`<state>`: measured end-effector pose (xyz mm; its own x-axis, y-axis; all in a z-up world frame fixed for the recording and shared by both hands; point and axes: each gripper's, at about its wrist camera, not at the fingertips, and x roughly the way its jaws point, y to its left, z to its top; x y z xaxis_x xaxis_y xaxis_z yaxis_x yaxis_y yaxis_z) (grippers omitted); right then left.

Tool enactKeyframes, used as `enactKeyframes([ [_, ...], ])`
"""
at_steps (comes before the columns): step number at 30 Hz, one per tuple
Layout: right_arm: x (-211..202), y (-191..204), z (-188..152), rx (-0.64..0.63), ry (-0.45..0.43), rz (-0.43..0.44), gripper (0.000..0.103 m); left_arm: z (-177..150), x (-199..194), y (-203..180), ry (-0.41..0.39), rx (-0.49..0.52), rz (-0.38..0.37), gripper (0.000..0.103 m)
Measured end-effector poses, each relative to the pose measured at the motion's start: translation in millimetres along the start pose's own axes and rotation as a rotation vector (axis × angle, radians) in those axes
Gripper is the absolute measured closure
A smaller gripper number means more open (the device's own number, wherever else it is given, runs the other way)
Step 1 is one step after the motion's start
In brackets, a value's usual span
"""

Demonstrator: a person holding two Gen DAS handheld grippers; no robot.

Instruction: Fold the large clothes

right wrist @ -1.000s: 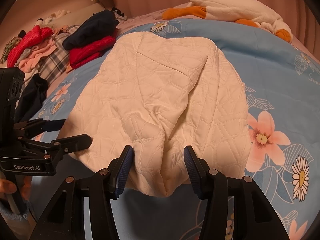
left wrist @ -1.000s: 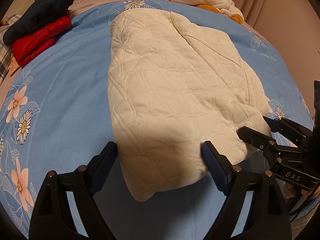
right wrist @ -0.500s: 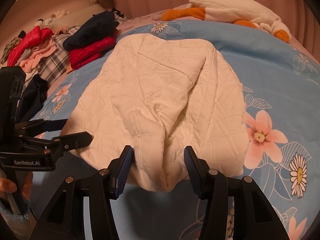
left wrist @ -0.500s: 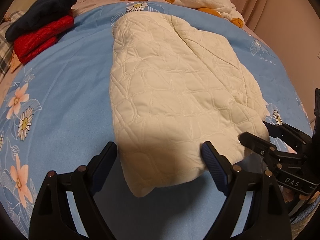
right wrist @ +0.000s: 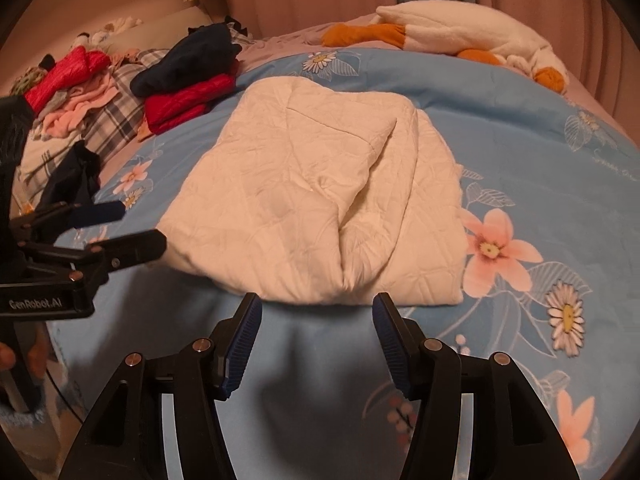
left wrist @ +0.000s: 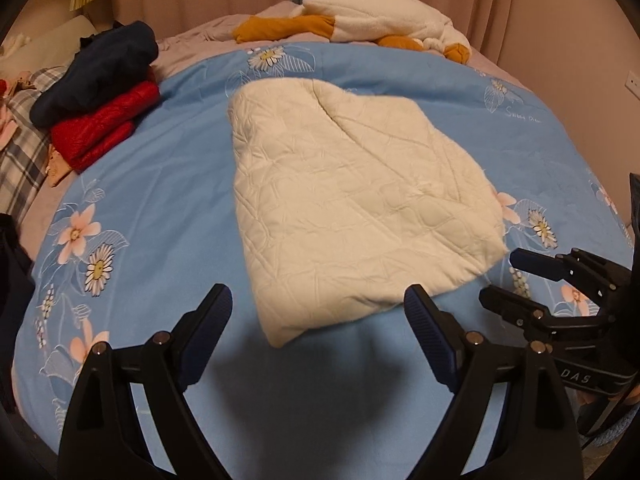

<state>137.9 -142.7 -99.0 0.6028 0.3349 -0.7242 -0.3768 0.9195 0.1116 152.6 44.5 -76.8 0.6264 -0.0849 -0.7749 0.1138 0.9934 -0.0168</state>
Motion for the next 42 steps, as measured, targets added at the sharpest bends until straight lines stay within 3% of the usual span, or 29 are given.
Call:
enactKeyframes([
  [2,-7,3,0,0.004,-0.003,-0.018,0.038,0,-11,0,-0.007,-0.013,0.033,0.002],
  [3,-11,3,1,0.007,-0.008,-0.025,0.031,-1,-16,-1,-0.014,-0.023,0.043,0.000],
  [14,-52,21,8,0.011,-0.080,-0.090,0.017,-5,-70,-3,-0.040,-0.057,0.057,0.000],
  [16,-59,24,7,0.015,-0.093,-0.111,0.008,-6,-77,-3,-0.042,-0.067,0.054,0.000],
  [21,-74,30,12,0.019,-0.115,-0.165,0.001,-8,-91,-6,-0.054,-0.059,0.120,0.000],
  [23,-78,30,14,0.030,-0.120,-0.184,0.001,-9,-97,-8,-0.065,-0.050,0.142,0.000],
  [28,-90,34,20,0.051,-0.141,-0.213,0.001,-11,-110,-4,-0.074,-0.088,0.110,0.000],
  [42,-101,44,18,0.047,-0.150,-0.197,0.001,-13,-119,-2,-0.079,-0.106,0.107,0.000],
])
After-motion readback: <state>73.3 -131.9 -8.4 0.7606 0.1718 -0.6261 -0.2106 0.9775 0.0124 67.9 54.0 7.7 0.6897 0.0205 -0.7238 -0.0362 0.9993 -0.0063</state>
